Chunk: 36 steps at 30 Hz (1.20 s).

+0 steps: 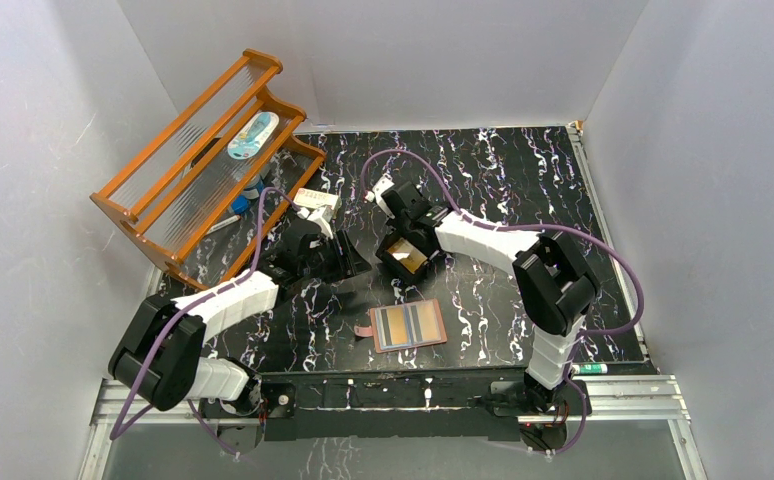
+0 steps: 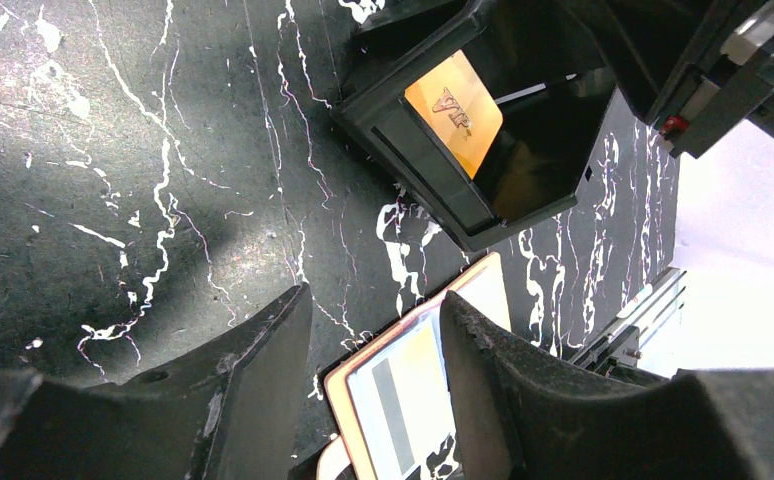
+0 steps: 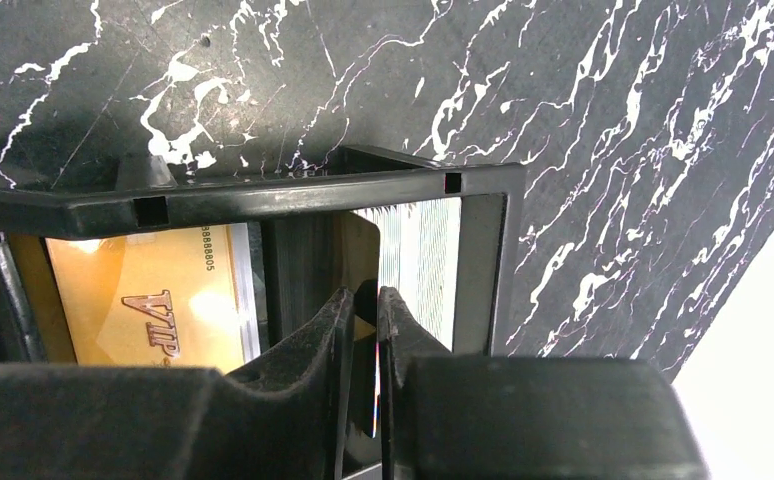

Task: Put the credit cards into the card holder
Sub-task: Pick up the credit card from the storage box.

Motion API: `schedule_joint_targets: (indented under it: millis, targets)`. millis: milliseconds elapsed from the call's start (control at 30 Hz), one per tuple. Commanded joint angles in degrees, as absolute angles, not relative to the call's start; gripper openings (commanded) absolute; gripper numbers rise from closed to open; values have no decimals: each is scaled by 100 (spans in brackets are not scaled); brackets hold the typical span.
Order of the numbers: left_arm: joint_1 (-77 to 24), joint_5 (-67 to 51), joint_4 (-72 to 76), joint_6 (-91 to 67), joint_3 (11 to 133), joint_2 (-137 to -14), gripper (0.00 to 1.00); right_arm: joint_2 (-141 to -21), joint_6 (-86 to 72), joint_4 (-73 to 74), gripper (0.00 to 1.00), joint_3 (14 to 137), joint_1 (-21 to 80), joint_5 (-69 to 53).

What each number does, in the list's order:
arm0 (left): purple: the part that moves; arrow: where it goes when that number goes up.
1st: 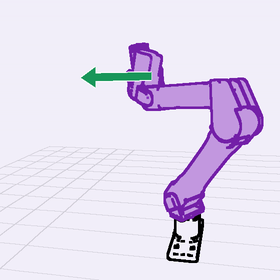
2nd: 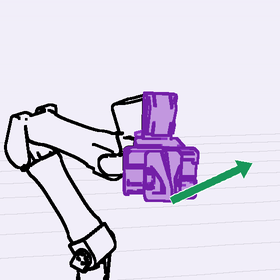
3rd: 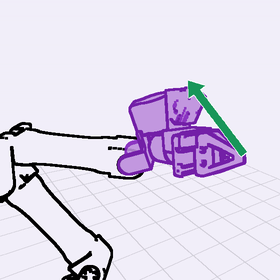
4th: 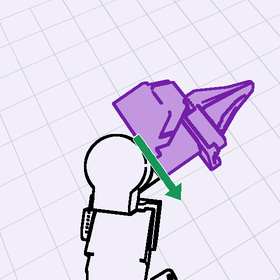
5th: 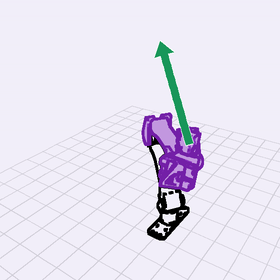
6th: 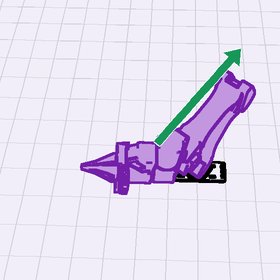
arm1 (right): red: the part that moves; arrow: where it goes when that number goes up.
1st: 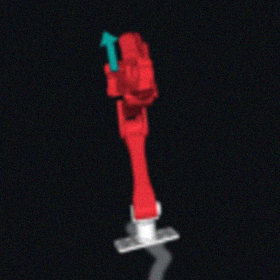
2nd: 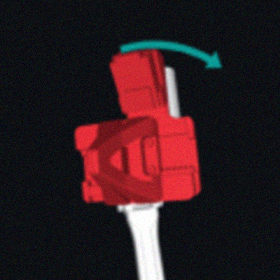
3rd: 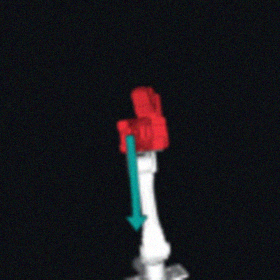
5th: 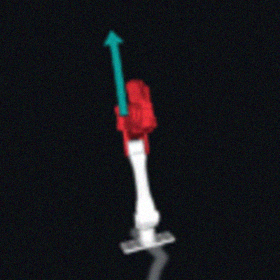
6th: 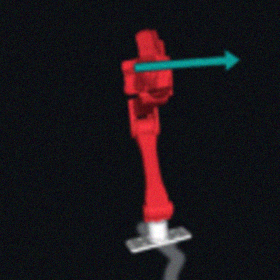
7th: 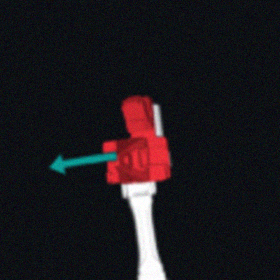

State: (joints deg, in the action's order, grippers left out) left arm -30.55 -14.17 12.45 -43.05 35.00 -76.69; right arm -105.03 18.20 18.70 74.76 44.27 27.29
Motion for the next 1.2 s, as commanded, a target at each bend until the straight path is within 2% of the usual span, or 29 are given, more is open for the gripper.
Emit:
schedule_joint_targets:
  millis: [0, 200, 500, 633, 867, 1167]
  targets:
    - [-3045, -1502, 1312, -4248, 3614, -7625, 49, -10205, 1825, 1781, 18, 7620, 4390, 2904]
    - [-3050, -1502, 1184, -4272, 3675, -7550, 49, -10064, 1595, 2226, 0, 7864, 4390, 2385]
    - [-3044, -1819, 606, -4523, 4237, -7147, 50, -9221, 801, 2610, 0, 8053, 4391, 1577]
    - [-3041, -2320, 865, -4731, 4366, -6852, 51, -8705, 108, 2558, 0, 7867, 4389, 990]
    - [-3035, -3146, 1613, -5318, 4170, -6323, 53, -7314, -1543, 1143, 0, 6572, 4386, -572]
    - [-3037, -3291, 2027, -5595, 3661, -5464, 58, -5932, -3459, -865, 0, 5059, 4381, -1357]
